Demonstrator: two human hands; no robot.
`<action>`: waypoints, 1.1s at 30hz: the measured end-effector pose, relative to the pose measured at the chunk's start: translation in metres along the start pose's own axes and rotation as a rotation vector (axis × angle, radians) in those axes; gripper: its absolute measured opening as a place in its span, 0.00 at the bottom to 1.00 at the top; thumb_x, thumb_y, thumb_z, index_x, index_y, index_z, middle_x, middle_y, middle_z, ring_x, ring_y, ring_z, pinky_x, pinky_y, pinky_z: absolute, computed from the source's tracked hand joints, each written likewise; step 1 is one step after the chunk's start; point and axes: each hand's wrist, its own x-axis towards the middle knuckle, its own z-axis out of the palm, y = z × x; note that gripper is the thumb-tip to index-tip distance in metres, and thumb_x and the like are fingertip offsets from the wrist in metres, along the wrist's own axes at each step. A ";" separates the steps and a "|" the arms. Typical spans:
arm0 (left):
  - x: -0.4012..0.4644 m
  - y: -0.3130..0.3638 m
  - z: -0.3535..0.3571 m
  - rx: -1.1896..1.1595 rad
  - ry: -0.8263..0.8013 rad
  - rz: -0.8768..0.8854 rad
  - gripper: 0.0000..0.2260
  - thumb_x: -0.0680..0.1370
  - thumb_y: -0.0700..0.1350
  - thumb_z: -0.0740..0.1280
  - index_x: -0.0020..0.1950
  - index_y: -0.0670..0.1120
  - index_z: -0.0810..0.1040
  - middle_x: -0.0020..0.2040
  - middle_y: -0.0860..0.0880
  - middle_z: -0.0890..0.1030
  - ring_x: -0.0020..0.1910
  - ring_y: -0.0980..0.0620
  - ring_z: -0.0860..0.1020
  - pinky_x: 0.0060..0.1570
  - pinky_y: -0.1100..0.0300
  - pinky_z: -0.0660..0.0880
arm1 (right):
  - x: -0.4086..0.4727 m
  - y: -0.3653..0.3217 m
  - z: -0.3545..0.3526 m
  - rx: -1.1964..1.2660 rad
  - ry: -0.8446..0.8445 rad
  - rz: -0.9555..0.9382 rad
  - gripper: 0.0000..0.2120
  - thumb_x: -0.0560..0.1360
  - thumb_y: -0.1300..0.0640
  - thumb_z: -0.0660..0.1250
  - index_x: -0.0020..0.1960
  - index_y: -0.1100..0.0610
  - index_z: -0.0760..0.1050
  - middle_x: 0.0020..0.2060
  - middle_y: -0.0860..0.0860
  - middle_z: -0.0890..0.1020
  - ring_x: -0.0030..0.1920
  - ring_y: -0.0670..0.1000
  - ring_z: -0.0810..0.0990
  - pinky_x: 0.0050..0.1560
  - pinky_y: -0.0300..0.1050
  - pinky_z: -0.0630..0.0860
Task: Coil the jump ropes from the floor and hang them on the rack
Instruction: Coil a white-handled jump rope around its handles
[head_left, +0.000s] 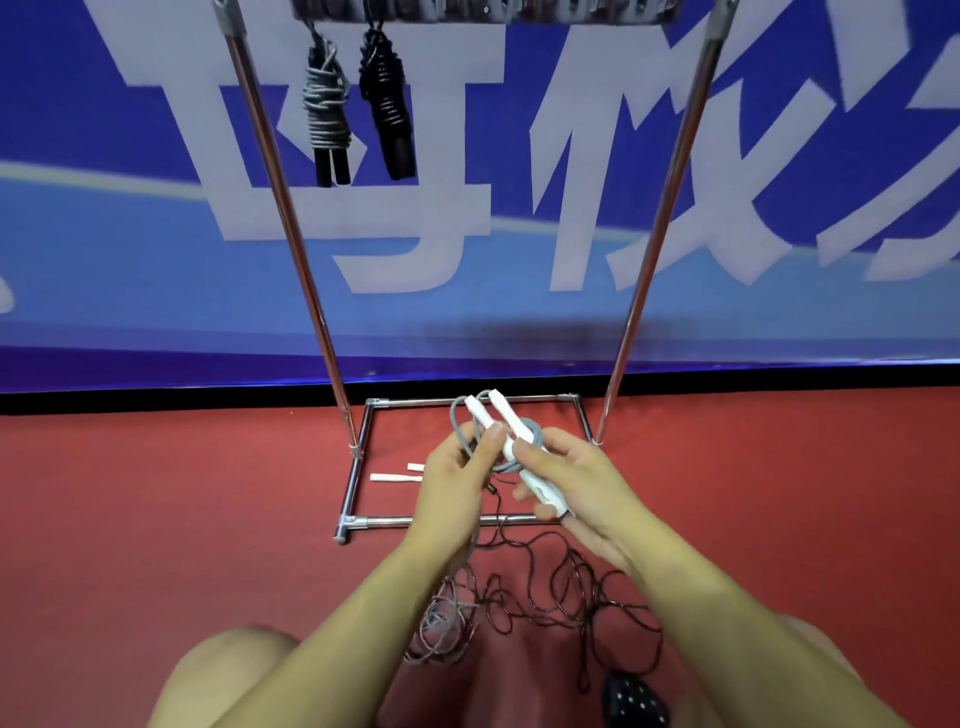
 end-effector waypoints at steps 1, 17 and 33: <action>0.000 -0.001 0.000 0.029 0.014 0.022 0.11 0.85 0.46 0.63 0.58 0.43 0.83 0.53 0.43 0.86 0.56 0.43 0.83 0.58 0.54 0.78 | 0.000 -0.001 0.000 -0.035 0.044 -0.008 0.16 0.74 0.53 0.75 0.59 0.59 0.82 0.41 0.53 0.84 0.36 0.51 0.81 0.28 0.39 0.70; 0.009 -0.008 0.015 0.103 0.273 0.076 0.08 0.84 0.47 0.65 0.55 0.48 0.83 0.48 0.50 0.87 0.49 0.53 0.83 0.53 0.57 0.79 | 0.008 0.005 0.020 0.042 0.449 -0.151 0.08 0.70 0.54 0.80 0.48 0.52 0.87 0.42 0.49 0.88 0.44 0.48 0.85 0.47 0.47 0.82; 0.013 -0.006 0.023 0.013 0.113 0.012 0.11 0.81 0.49 0.67 0.55 0.43 0.82 0.31 0.58 0.76 0.28 0.61 0.70 0.32 0.70 0.66 | 0.018 0.006 0.006 0.077 0.409 -0.260 0.09 0.77 0.54 0.74 0.56 0.54 0.84 0.41 0.48 0.85 0.40 0.45 0.78 0.38 0.37 0.73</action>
